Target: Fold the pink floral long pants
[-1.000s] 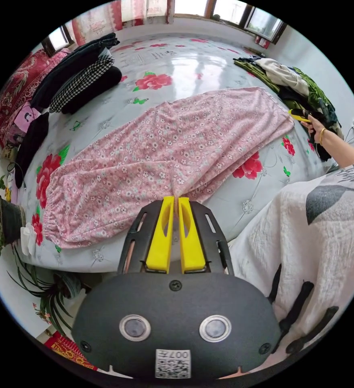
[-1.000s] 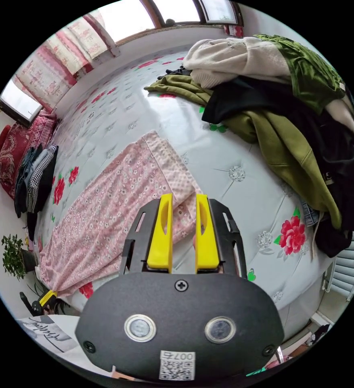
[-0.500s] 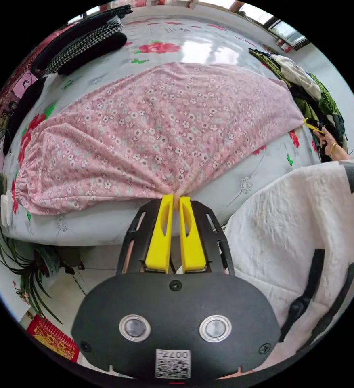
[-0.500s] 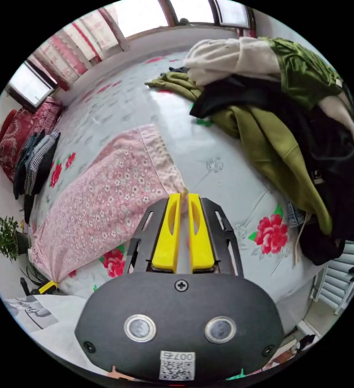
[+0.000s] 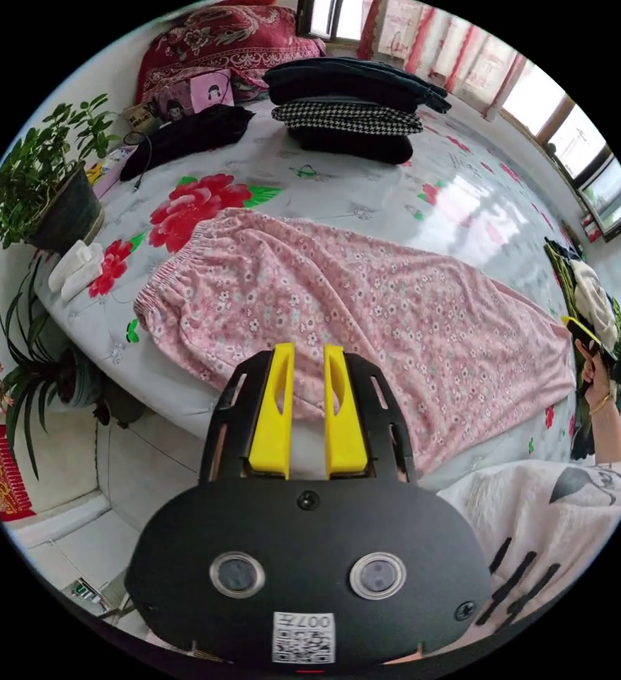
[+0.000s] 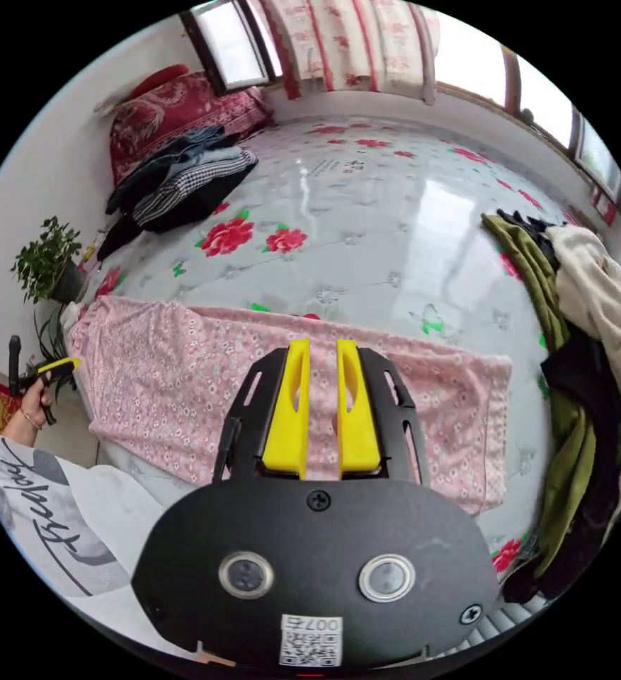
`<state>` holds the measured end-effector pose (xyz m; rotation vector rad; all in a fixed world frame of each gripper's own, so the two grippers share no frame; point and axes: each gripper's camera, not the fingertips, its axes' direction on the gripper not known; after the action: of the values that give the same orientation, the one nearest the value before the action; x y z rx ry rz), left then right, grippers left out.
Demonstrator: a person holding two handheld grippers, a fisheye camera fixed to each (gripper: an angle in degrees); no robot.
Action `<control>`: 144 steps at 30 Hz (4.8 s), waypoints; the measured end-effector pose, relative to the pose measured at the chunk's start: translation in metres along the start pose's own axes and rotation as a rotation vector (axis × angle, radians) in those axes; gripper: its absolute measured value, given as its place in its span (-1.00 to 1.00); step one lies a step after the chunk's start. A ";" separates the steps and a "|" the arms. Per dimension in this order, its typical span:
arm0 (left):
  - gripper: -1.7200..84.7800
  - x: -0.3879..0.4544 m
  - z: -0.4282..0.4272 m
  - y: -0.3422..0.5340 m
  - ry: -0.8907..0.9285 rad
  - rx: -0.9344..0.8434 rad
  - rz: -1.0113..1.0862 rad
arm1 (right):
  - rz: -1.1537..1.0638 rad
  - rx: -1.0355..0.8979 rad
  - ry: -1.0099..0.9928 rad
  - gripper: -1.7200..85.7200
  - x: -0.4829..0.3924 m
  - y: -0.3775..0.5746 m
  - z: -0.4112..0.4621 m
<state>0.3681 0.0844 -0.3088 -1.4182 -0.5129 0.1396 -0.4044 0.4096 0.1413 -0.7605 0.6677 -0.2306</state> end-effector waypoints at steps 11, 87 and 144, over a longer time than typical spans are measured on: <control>-0.98 -0.098 0.044 0.021 -0.173 -0.037 -0.220 | -0.514 -0.181 0.053 -0.94 -0.135 -0.059 0.117; -0.98 0.147 0.185 -0.318 1.237 -0.479 0.844 | 0.599 0.169 -1.019 -0.97 0.164 0.121 0.049; -0.98 0.010 0.163 0.072 0.943 -0.187 0.554 | -0.129 -0.364 -0.648 -0.97 -0.020 0.161 0.033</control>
<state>0.3234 0.2473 -0.3656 -1.5933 0.6625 -0.1448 -0.4057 0.5506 0.0554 -1.1578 0.0396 0.0301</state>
